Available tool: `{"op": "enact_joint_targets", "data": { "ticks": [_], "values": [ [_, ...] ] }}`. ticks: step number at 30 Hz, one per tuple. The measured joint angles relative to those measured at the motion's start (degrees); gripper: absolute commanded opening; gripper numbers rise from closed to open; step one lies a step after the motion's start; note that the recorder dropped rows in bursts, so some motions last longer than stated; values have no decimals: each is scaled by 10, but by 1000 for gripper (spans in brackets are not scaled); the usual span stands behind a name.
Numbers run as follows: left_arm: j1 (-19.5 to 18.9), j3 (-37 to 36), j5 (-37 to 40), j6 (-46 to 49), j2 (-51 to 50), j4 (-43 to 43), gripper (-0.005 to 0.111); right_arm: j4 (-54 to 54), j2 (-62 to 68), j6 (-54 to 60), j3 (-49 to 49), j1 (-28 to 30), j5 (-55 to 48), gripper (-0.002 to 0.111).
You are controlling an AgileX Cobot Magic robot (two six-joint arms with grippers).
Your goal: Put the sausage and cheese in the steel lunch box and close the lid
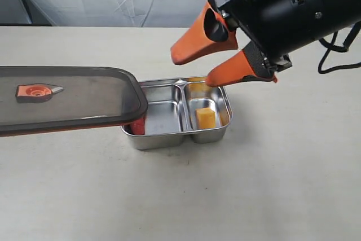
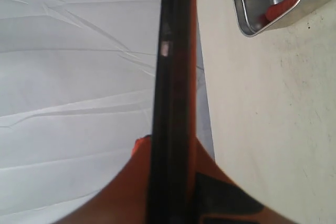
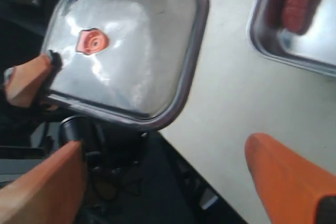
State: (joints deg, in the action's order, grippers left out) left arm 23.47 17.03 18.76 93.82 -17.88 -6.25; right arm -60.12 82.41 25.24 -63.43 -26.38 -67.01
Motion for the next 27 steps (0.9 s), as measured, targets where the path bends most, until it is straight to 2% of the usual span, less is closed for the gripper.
{"op": "enact_joint_targets", "data": {
  "ticks": [3, 9, 16, 17, 18, 23, 27],
  "values": [
    [0, 0, 0, -1, 0, 1, 0, -68, 34, 31, 0, 1, -23, 80],
    [0, 11, -7, -2, 9, -15, 0, -91, 107, 52, 0, -1, -27, 80],
    [11, 10, 2, -5, 32, -44, 0, -250, 199, 128, 0, -44, -26, 79],
    [13, 9, 5, -6, 34, -45, 0, -261, 205, 133, 0, -50, -26, 73],
    [14, 8, 13, -6, 35, -50, 0, -282, 216, 148, 0, -55, -26, 62],
    [14, 7, 21, -6, 36, -58, 0, -312, 225, 181, 0, -58, -19, -1],
    [14, 7, 34, -6, 36, -59, 0, -326, 225, 205, 0, -58, -17, 0]
  ]
}}
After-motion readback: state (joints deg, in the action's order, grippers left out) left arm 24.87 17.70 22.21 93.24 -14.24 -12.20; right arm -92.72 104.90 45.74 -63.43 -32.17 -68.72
